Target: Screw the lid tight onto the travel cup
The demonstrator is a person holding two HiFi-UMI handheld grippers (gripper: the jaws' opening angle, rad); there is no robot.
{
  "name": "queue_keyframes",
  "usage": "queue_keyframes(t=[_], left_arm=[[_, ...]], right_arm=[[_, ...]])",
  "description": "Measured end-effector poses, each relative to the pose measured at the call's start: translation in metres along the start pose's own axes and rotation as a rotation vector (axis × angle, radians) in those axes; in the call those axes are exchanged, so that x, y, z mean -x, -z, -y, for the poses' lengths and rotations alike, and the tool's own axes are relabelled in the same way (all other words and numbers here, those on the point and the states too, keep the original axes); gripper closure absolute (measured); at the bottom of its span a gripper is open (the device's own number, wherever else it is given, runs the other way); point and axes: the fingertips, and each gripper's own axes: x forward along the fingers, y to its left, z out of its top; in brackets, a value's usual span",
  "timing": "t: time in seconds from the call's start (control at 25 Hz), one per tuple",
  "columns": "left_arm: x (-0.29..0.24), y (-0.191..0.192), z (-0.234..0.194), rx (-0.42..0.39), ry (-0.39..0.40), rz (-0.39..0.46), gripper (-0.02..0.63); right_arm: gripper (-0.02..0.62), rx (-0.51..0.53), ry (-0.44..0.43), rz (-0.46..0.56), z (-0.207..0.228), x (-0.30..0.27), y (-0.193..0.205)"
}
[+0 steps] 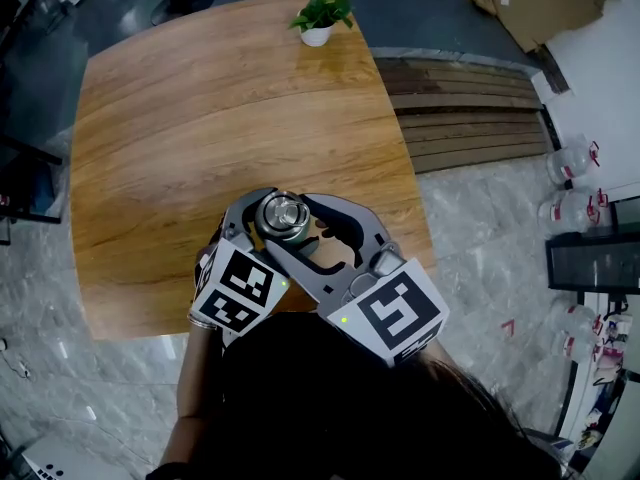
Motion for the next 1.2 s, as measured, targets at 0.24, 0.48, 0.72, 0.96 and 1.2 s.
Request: queue_keyframes(t=[0.24, 0.48, 0.72, 0.96, 1.2], left_arm=[[0.008, -0.005, 0.023, -0.055, 0.206, 0.047, 0.222], [0.014, -0.003, 0.038, -0.097, 0.323, 0.036, 0.222], [0.006, 0.001, 0.018, -0.071, 0.171, -0.032, 0.222], [0.019, 0.001, 0.042, -0.131, 0.37, 0.009, 0.222], [0.016, 0.001, 0.026, -0.089, 0.226, -0.036, 0.222]], right_arm=[[0.354, 0.027, -0.142, 0.001, -0.011, 0.006, -0.003], [0.354, 0.105, -0.165, -0.028, -0.017, 0.008, 0.002], [0.354, 0.043, -0.083, 0.016, -0.009, 0.002, -0.001], [0.347, 0.044, -0.252, 0.01, -0.019, 0.012, 0.002], [0.353, 0.094, -0.158, 0.021, -0.014, 0.008, -0.001]])
